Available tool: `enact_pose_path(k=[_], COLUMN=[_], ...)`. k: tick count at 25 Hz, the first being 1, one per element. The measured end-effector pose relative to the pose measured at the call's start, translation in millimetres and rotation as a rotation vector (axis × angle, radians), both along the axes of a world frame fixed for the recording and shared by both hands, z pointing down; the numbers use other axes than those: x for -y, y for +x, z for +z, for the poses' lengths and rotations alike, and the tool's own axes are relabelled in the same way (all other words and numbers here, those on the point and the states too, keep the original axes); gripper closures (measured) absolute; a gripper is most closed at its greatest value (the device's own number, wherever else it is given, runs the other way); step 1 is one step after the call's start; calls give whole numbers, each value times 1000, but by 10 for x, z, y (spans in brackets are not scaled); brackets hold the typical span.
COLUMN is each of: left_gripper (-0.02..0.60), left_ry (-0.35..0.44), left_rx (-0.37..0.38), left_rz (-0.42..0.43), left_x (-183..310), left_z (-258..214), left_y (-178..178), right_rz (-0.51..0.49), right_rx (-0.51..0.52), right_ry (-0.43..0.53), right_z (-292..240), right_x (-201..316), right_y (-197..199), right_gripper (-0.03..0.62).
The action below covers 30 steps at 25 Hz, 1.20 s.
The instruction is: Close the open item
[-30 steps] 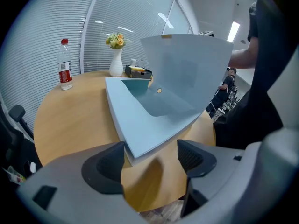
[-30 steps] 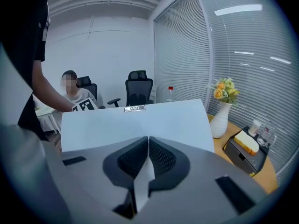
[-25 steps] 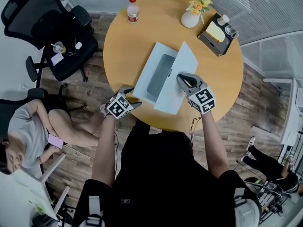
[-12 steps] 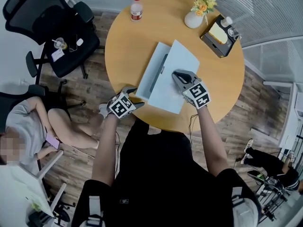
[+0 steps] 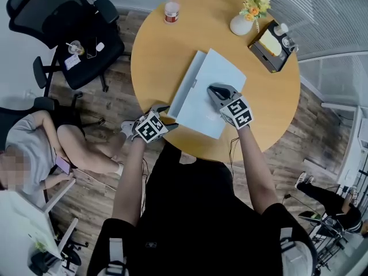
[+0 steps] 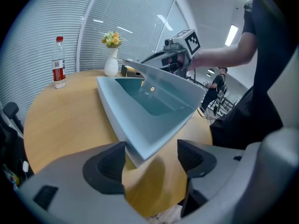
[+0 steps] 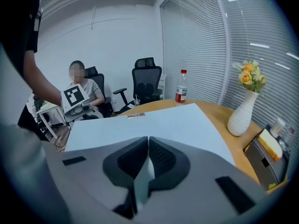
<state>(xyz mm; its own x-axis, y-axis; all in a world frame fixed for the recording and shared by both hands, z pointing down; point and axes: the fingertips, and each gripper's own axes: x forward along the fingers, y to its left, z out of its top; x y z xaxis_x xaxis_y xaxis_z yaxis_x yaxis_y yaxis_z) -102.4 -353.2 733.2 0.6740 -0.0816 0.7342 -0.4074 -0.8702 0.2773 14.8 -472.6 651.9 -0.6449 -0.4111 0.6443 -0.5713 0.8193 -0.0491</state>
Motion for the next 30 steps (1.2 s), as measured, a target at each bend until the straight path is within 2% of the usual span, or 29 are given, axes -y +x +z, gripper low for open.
enact_pose_path(k=[22, 26, 30], left_gripper=[235, 235, 235], left_ry=[-19, -17, -22], left_rx=[11, -1, 18], left_rz=[16, 17, 20], left_x=[18, 20, 27], left_z=[12, 5, 16], left_y=[-8, 8, -13], right_rz=[-63, -87, -134], right_rx=[-55, -85, -136], right_ry=[-58, -69, -67], right_z=[404, 448, 555], right_x=[83, 60, 20], right_y=[-252, -287, -340], right_gripper=[586, 586, 586])
